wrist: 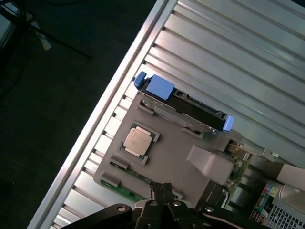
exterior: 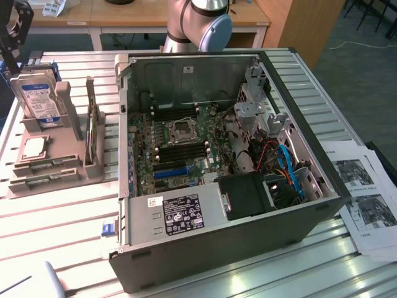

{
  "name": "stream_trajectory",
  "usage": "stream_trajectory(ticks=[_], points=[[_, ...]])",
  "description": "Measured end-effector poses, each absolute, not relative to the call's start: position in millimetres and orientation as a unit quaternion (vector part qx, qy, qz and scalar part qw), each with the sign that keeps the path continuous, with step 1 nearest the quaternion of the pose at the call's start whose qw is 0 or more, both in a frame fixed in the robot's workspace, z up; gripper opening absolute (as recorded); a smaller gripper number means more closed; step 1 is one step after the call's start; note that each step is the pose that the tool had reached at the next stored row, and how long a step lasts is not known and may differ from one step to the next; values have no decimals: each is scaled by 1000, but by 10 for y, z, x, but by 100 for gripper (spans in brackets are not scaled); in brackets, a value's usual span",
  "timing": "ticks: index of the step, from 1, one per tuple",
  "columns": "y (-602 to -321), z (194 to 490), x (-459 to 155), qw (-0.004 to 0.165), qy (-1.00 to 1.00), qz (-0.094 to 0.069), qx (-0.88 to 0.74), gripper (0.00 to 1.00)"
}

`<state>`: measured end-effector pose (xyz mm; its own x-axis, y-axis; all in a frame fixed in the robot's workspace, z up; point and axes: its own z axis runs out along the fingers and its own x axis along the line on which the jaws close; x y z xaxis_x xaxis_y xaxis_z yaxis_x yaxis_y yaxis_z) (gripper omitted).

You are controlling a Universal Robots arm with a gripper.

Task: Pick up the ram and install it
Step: 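Pick up the ram and move it above insertion slot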

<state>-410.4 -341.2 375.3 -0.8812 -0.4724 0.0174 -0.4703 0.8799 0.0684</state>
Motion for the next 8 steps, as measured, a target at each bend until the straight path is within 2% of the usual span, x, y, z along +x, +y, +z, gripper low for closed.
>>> stream_trajectory(ticks=[8], points=[[-3413, 3752, -4104, 18, -956, -31, 291, 10]])
